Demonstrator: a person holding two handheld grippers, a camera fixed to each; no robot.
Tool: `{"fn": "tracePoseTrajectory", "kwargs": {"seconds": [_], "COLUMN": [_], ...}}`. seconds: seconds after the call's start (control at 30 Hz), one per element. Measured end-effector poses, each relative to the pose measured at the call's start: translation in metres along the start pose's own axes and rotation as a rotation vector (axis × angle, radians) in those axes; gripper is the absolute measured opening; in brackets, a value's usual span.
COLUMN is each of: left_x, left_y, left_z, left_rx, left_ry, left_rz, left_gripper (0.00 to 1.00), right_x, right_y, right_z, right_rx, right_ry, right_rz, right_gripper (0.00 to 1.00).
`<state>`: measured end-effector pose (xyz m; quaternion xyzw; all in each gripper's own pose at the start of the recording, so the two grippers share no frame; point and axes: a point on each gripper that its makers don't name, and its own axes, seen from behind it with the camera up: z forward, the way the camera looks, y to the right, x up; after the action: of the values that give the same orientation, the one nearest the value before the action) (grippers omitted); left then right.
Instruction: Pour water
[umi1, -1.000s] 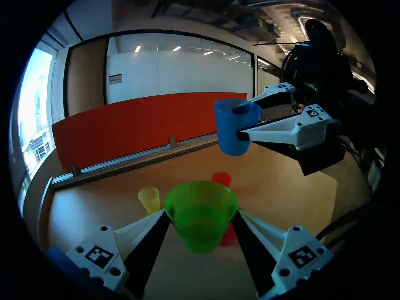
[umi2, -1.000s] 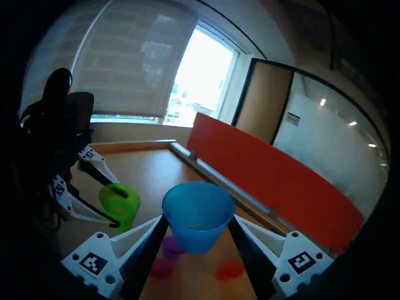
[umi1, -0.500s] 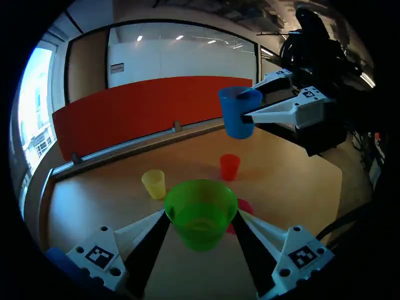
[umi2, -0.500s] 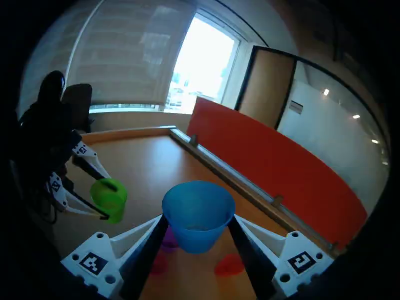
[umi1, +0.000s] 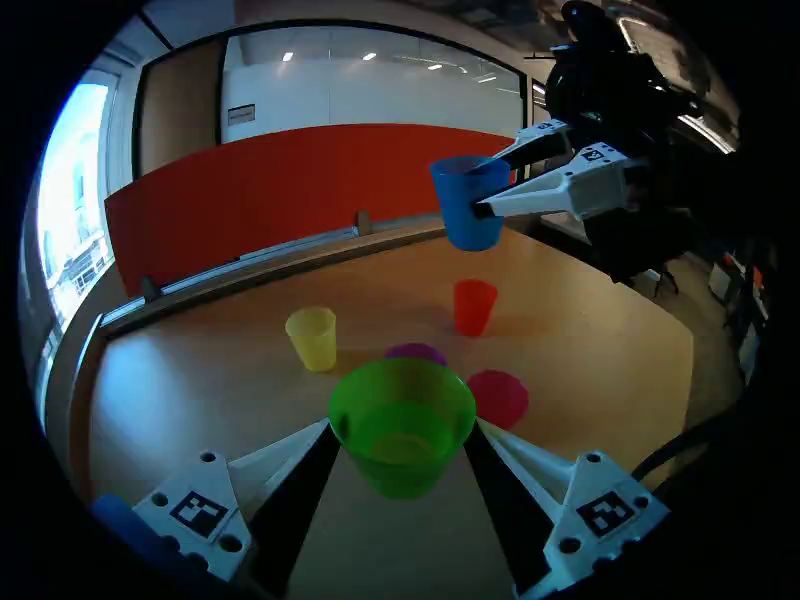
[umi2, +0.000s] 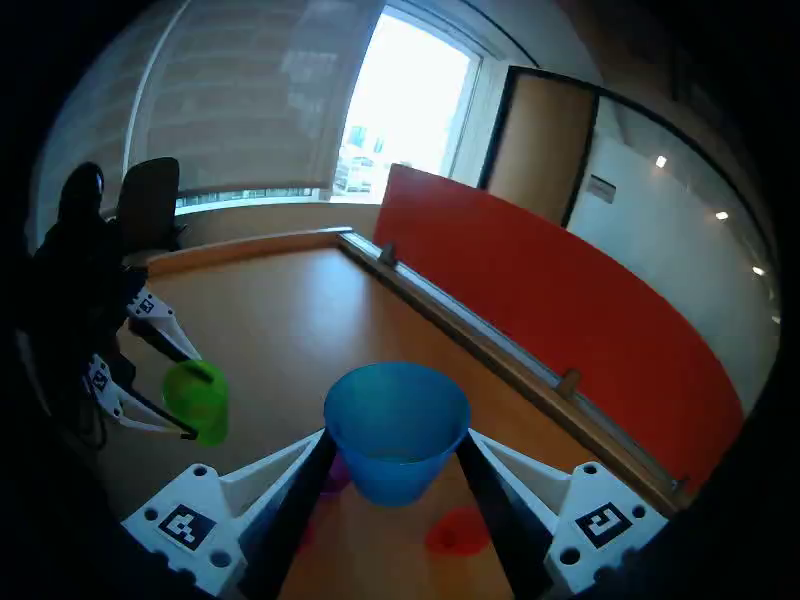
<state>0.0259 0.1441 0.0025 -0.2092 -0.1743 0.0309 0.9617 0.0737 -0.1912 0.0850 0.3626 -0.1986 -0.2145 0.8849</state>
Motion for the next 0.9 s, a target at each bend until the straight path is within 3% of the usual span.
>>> {"fn": "tracePoseTrajectory", "kwargs": {"seconds": [0.9], "left_x": [-0.042], "left_y": [-0.014], "left_z": [0.042], "left_rx": [0.018], "left_ry": [-0.087], "left_rz": [-0.044], "left_gripper": [0.85], "right_x": [-0.033], "right_y": [0.018], "right_z": [0.083], "right_rx": [0.091], "right_ry": [-0.133], "right_rz": [0.031], "right_gripper": [0.89]}}
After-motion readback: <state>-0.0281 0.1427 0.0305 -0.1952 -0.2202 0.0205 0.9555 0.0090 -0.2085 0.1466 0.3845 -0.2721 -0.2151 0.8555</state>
